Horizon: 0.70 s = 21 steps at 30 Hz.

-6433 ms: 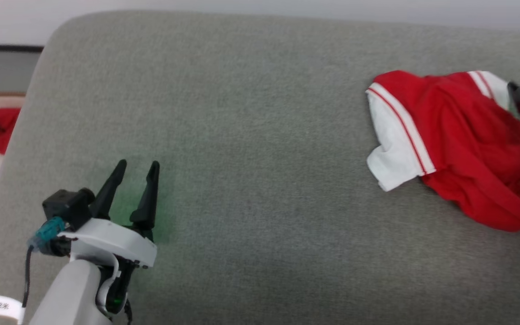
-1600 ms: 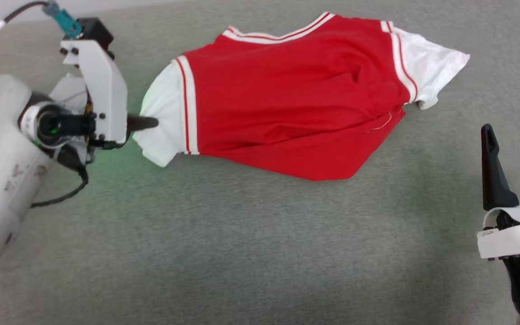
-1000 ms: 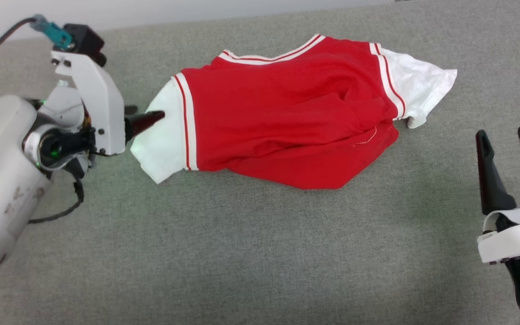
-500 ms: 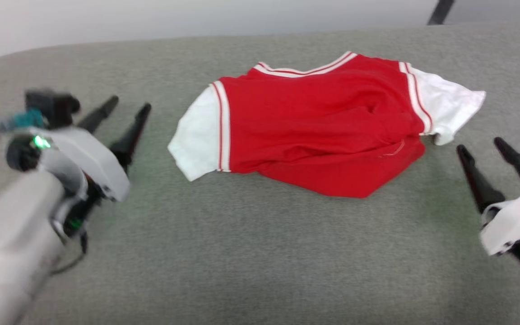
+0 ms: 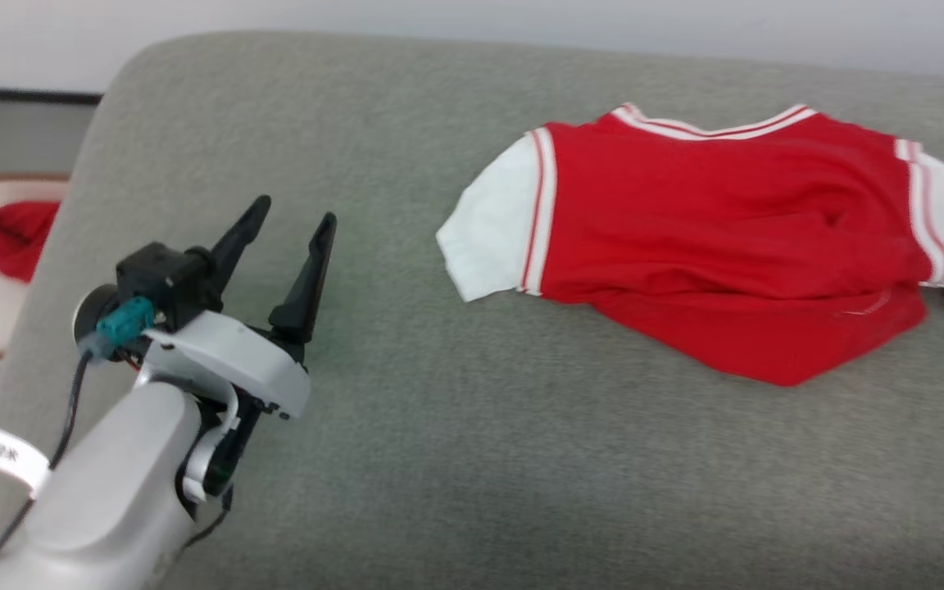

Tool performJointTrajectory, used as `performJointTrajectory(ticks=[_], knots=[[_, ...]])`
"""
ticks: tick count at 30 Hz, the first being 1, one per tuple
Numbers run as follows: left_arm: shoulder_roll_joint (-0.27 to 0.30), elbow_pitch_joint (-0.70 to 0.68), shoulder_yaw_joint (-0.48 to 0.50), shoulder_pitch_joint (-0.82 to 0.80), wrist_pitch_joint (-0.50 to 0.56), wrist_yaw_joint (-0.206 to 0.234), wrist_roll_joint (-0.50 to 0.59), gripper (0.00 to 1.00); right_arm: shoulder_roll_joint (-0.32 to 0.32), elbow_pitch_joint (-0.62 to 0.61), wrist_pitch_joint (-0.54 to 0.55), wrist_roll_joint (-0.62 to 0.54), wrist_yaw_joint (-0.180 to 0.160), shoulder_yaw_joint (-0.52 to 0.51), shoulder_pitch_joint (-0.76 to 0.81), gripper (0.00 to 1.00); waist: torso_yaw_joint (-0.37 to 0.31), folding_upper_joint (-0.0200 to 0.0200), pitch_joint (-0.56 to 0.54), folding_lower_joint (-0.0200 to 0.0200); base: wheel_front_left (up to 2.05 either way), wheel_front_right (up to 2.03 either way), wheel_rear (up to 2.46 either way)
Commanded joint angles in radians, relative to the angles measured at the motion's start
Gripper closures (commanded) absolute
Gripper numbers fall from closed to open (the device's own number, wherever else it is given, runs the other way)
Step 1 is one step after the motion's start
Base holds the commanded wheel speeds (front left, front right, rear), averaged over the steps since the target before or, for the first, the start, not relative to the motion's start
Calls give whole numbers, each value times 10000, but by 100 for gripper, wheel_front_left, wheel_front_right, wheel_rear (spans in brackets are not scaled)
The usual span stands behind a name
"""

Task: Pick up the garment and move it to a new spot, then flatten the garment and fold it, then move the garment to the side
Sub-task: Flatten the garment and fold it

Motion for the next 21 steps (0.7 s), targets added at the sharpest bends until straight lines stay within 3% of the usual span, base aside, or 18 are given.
performJointTrajectory(ticks=[1,9,12,21], knots=[[-94,-74,116,109,6,15,116,0,-65,91,109,54,-10,59,-151,0,672,-1,557,0,0,0,0],[-940,-746,1452,965,5,-501,1437,0,-1105,1598,1455,-351,-10,688,-1624,0,1450,-1,1496,0,0,0,0],[-1200,-760,1782,1065,3,-751,1763,0,-1175,2014,1765,-234,-10,822,-1821,0,1586,-1,1741,0,0,0,0],[-1639,-785,2621,1122,2,-1284,2350,0,-1313,2573,1145,-438,-10,1244,-2240,0,1551,-1,2108,0,0,0,0]])
